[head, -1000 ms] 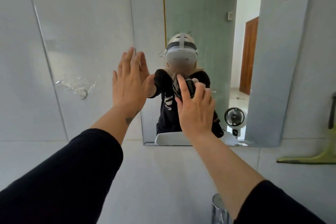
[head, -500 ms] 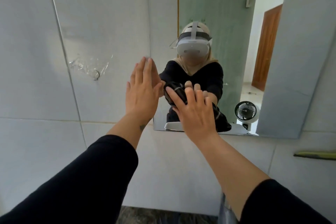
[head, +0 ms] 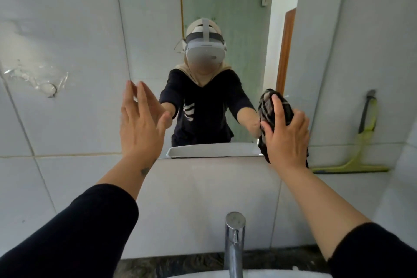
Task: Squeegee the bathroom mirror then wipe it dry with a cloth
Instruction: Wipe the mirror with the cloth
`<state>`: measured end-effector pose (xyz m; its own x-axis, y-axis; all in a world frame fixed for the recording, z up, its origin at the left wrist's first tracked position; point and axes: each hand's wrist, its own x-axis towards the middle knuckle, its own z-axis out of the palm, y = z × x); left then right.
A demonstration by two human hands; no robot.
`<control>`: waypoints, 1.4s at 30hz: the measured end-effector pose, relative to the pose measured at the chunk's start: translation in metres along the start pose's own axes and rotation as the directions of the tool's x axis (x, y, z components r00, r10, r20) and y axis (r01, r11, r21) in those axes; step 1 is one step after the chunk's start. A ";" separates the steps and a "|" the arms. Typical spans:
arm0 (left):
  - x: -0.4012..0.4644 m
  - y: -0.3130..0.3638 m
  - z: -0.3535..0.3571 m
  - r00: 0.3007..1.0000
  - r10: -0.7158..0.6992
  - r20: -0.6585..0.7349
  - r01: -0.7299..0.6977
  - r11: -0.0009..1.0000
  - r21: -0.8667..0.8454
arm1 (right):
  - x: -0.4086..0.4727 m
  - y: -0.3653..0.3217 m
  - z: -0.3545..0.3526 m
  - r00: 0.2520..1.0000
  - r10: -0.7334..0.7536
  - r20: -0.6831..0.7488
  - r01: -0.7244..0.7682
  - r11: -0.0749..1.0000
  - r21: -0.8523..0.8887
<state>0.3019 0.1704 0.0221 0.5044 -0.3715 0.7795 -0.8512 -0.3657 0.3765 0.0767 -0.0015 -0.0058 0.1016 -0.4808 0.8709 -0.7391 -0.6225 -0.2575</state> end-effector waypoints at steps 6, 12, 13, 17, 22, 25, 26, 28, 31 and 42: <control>0.000 -0.001 0.001 1.000 -0.004 -0.005 0.004 1.000 -0.011 | 0.004 0.042 -0.004 0.985 0.173 -0.005 -0.172 0.981 0.084; -0.004 -0.003 -0.001 0.999 -0.022 -0.023 0.023 0.999 0.026 | -0.039 0.046 0.022 0.949 0.311 -0.054 -0.300 0.942 0.151; -0.004 -0.004 -0.001 0.999 -0.022 -0.031 0.023 0.999 0.035 | -0.046 0.040 0.026 0.950 0.308 -0.053 -0.299 0.944 0.136; -0.003 -0.007 -0.001 0.999 -0.016 -0.050 0.019 0.998 0.054 | -0.058 -0.001 0.032 0.962 0.269 -0.035 -0.265 0.959 0.097; -0.001 -0.011 -0.006 0.999 0.006 -0.036 -0.004 0.999 0.048 | -0.066 -0.061 0.036 0.998 0.061 0.005 -0.061 0.997 0.040; 0.000 -0.017 -0.012 0.999 0.039 -0.036 -0.038 0.999 0.010 | -0.073 -0.102 0.041 0.997 -0.075 0.034 0.075 0.997 0.011; 0.000 -0.020 -0.014 0.998 0.056 -0.041 -0.057 0.998 -0.011 | -0.076 -0.116 0.044 0.993 -0.110 0.041 0.110 0.994 0.005; -0.001 -0.028 -0.018 0.992 0.113 -0.052 -0.116 0.992 -0.058 | -0.082 -0.143 0.049 0.983 -0.170 0.063 0.170 0.985 0.002; -0.007 -0.046 -0.025 0.975 0.202 -0.089 -0.212 0.969 -0.129 | -0.093 -0.177 0.056 0.965 -0.239 0.107 0.243 0.970 -0.021; -0.038 -0.124 -0.062 0.985 -0.170 0.043 0.174 0.921 -0.349 | -0.106 -0.261 0.055 0.862 -0.497 0.098 0.435 0.826 0.360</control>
<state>0.3794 0.2829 -0.0235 0.6473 -0.3402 0.6821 -0.7468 -0.1038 0.6569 0.2955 0.1779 -0.0534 0.5198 -0.1661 0.8380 -0.3266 -0.9450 0.0153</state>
